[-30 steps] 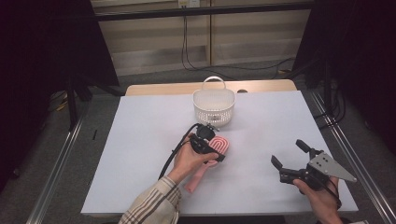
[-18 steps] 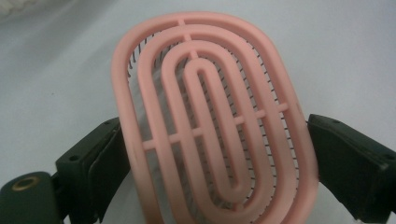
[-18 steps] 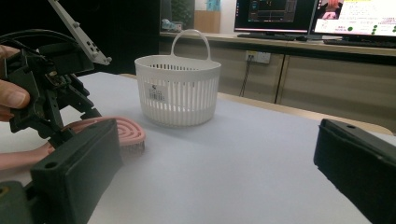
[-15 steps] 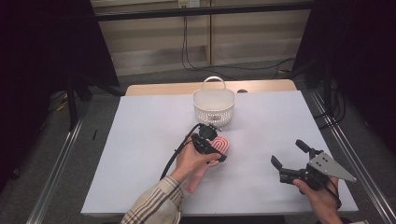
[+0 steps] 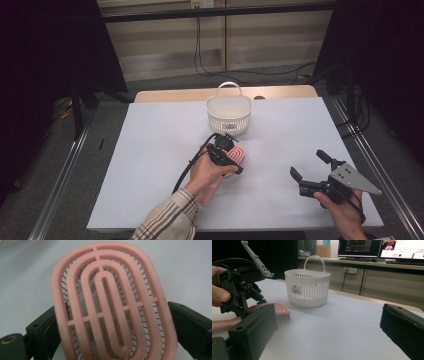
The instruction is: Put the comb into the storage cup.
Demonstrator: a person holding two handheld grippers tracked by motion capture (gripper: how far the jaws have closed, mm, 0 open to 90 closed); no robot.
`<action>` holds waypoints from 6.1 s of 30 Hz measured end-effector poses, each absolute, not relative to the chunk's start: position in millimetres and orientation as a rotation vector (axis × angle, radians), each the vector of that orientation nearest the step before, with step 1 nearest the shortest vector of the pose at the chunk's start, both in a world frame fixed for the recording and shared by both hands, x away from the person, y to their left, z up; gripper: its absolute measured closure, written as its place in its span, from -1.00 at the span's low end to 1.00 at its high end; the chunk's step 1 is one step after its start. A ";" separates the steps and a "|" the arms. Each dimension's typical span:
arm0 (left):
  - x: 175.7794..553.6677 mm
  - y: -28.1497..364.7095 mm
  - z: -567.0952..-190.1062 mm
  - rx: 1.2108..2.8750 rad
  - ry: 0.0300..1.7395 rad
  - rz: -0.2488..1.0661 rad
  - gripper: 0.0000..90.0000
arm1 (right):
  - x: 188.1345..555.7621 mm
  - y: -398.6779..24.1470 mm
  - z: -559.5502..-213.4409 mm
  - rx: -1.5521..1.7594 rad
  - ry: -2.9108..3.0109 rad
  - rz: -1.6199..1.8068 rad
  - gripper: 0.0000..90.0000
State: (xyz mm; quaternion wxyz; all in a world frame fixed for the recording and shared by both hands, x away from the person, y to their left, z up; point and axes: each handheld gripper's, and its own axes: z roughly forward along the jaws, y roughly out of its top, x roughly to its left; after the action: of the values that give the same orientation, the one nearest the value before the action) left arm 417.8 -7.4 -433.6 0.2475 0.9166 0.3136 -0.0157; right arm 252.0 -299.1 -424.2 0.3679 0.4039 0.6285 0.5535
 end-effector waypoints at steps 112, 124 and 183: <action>409.9 23.9 -360.0 2.178 0.902 0.108 -0.57 | 252.2 -301.0 -424.1 1.038 1.607 1.424 -1.00; 409.2 32.0 -350.9 2.097 0.857 0.138 -0.57 | 252.1 -300.8 -424.0 1.039 1.607 1.426 -1.00; 407.9 58.6 -315.1 1.715 0.657 0.473 -0.57 | 251.7 -301.5 -423.8 1.035 1.603 1.425 -1.00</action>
State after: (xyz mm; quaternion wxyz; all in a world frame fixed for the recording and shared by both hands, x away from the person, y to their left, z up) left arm 407.9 58.6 -315.1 0.5832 0.7346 0.2813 0.2025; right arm 251.7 -301.5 -423.8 0.3710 0.4036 0.6250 0.5557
